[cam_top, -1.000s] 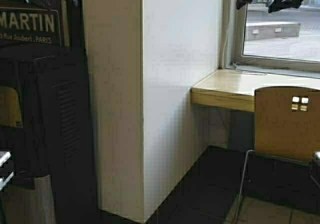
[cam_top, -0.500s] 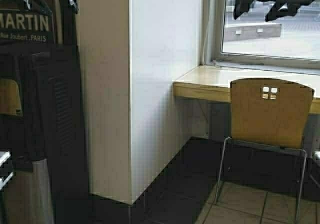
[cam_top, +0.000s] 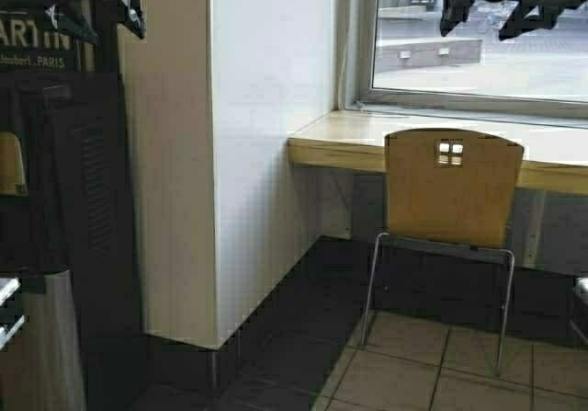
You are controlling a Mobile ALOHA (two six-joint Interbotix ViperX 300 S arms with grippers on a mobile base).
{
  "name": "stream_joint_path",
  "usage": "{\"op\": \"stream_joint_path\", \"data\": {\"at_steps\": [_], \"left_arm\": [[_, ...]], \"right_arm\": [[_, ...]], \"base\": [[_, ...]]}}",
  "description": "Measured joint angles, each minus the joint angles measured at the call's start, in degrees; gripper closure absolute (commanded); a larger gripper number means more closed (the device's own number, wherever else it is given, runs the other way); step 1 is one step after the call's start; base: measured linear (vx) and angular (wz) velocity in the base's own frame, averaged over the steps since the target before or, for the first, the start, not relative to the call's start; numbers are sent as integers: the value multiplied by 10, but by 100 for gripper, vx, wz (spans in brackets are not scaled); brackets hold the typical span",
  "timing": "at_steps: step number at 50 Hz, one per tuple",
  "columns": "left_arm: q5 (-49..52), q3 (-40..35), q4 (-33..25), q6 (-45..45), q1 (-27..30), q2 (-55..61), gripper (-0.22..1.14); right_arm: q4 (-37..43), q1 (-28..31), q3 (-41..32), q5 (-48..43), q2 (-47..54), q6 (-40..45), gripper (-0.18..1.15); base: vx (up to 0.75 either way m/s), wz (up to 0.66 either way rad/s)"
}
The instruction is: Push the chairs under the table
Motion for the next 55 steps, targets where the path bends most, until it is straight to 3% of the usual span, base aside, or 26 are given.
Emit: {"op": "stream_joint_path", "data": {"at_steps": [31, 55], "left_arm": [[11, -6, -2, 0, 0, 9, 0], [18, -6, -2, 1, 1, 30, 0]], "right_arm": [[18, 0, -2, 12, 7, 4, -6], [31, -1, -11, 49, 40, 4, -6]], "base": [[-7, -22], [6, -39]]}}
